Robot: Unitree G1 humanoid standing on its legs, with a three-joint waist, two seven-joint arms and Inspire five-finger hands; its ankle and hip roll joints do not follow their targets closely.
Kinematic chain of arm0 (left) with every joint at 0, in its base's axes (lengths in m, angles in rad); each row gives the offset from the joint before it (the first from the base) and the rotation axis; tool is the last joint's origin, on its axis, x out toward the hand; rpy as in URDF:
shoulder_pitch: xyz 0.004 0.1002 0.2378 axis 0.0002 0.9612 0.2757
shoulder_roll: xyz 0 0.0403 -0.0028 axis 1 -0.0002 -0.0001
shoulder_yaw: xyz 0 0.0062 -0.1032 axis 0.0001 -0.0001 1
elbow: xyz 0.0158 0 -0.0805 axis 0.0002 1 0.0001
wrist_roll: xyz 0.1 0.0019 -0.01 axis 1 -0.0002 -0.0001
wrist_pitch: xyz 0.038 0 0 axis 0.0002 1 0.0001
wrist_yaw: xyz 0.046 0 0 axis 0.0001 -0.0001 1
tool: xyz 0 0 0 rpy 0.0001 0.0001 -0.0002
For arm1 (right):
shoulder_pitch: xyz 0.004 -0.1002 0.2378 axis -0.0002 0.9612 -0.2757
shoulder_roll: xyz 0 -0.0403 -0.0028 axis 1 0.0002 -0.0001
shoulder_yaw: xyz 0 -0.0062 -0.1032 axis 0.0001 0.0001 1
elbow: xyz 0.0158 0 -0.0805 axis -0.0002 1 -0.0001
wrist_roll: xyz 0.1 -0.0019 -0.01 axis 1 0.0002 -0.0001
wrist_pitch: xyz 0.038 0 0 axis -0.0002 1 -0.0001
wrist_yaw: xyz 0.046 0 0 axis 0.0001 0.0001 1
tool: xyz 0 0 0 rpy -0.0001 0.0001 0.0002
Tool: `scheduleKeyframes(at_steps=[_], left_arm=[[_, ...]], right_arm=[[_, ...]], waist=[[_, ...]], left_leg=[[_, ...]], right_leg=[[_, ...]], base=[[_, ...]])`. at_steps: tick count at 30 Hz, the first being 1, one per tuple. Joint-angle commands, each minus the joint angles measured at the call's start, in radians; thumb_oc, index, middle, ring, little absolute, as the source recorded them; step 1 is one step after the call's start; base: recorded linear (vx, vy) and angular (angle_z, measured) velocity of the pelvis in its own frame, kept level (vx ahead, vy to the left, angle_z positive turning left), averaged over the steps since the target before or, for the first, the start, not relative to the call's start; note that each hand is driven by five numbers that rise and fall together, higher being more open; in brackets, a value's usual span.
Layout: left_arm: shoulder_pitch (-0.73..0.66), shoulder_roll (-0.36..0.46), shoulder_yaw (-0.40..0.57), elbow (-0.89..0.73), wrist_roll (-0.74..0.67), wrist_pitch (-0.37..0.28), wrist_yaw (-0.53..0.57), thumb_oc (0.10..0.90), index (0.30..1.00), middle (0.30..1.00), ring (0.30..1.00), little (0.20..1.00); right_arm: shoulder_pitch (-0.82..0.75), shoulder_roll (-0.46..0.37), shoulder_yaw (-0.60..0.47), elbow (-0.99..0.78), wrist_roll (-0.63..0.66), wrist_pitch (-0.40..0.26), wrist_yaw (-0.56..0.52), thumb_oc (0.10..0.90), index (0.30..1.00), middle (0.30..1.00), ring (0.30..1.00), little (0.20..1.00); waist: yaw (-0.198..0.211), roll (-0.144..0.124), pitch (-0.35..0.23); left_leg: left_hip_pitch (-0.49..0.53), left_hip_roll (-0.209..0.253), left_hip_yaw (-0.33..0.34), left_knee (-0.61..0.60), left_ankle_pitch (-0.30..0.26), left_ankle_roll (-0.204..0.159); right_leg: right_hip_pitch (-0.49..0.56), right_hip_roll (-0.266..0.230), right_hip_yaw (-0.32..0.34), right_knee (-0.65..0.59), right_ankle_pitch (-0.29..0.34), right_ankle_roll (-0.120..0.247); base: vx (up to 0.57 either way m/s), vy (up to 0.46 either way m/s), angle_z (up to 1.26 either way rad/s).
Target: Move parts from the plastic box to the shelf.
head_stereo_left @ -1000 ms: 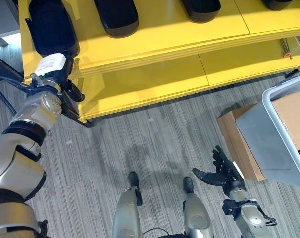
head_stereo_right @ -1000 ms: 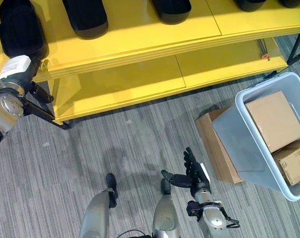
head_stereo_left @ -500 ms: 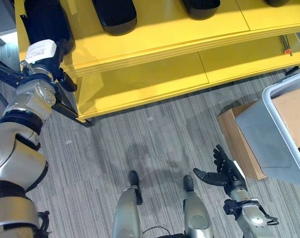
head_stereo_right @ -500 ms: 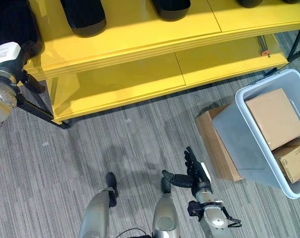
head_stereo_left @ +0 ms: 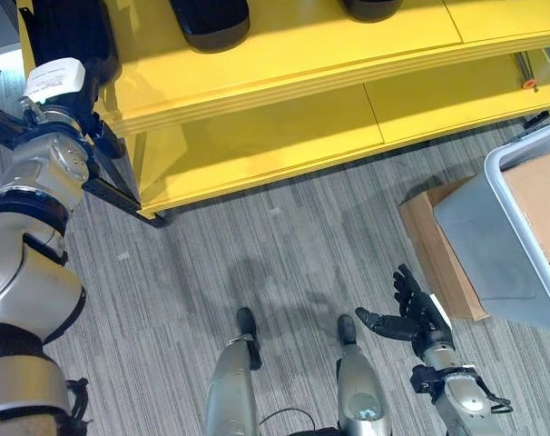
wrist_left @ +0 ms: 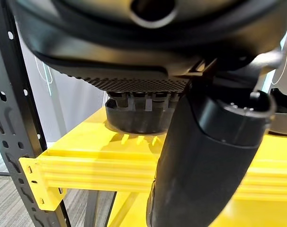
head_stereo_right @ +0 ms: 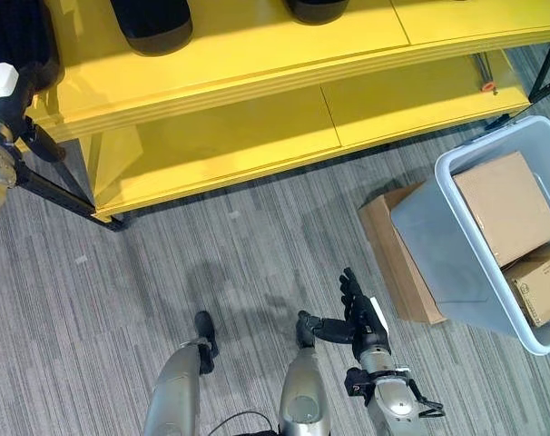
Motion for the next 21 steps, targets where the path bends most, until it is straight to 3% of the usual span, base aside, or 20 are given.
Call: scheduleKeyframes(at_steps=[1, 21], left_arm=[[-0.221, 0.11, 0.038, 0.035, 0.011, 0.0, 0.076, 0.9, 1.0, 1.0, 1.0, 1.0], [-0.325, 0.116, -0.018, 0.095, 0.0, -0.001, 0.091, 0.9, 1.0, 1.0, 1.0, 1.0]], right_arm=[[0.002, -0.085, -0.079, -0.115, 0.003, -0.089, -0.006, 0.9, 1.0, 1.0, 1.0, 1.0], [0.038, -0.111, -0.072, -0.136, 0.005, -0.093, -0.005, 0.9, 1.0, 1.0, 1.0, 1.0]], waist=[[-0.004, -0.026, -0.015], [-0.02, -0.033, -0.015]], left_leg=[[0.106, 0.079, -0.148, -0.022, 0.077, -0.173], [0.069, 0.07, -0.155, 0.012, 0.065, -0.193]], right_leg=[[0.045, -0.123, 0.006, -0.014, 0.188, -0.08], [0.012, -0.145, 0.014, -0.016, 0.194, -0.084]], base=[[0.0, 0.0, 0.0], [0.0, 0.003, -0.01]])
